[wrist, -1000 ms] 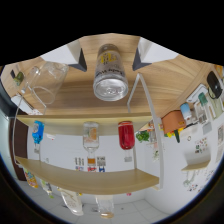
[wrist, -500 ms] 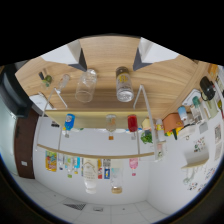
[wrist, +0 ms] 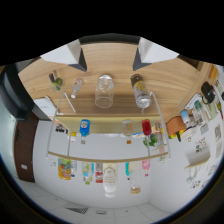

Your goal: Make me a cup of Mojito.

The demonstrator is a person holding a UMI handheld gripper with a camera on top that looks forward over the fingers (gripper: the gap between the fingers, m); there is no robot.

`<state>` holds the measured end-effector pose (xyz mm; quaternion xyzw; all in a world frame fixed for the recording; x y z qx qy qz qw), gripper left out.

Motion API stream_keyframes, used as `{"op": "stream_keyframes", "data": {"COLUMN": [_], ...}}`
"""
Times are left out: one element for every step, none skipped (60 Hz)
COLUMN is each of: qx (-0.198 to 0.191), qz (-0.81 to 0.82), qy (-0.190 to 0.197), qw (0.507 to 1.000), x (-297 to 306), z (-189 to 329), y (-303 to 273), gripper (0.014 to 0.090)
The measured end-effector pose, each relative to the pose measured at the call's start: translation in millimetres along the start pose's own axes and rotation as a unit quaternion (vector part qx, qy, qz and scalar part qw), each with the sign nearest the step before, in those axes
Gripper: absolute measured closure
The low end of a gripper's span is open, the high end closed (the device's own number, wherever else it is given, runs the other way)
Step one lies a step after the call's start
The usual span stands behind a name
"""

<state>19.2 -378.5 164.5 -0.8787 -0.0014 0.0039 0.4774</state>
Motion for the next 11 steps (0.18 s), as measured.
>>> {"op": "stream_keyframes", "data": {"qx": [0.0,0.0,-0.001,-0.002,-0.003,-0.004,-0.004,-0.005,-0.005,-0.006,-0.006], "qz": [0.001,0.001,0.002,0.002,0.002,0.002,0.002,0.002,0.001,0.0,-0.001], "qy": [0.0,0.0,0.0,0.0,0.001,0.003,0.004,0.005,0.005,0.004,0.002], "qw": [1.0,1.0,1.0,1.0,1.0,1.0,1.0,1.0,1.0,1.0,1.0], "x": [1.3,2.5,3.7,5.0,6.4,8.3,10.0,12.2,12.8,13.1,13.1], "z": [0.1,0.2,0.2,0.4,0.5,0.9,1.2,2.1,2.6,2.9,3.1], "y": [0.0,0.0,0.4,0.8,1.3,1.7,2.1,2.5,3.0,3.4,3.7], "gripper": [0.0191,0.0193,0.0195,0.0195,0.0196,0.0196,0.0195,0.0192,0.0192,0.0196,0.0197]}}
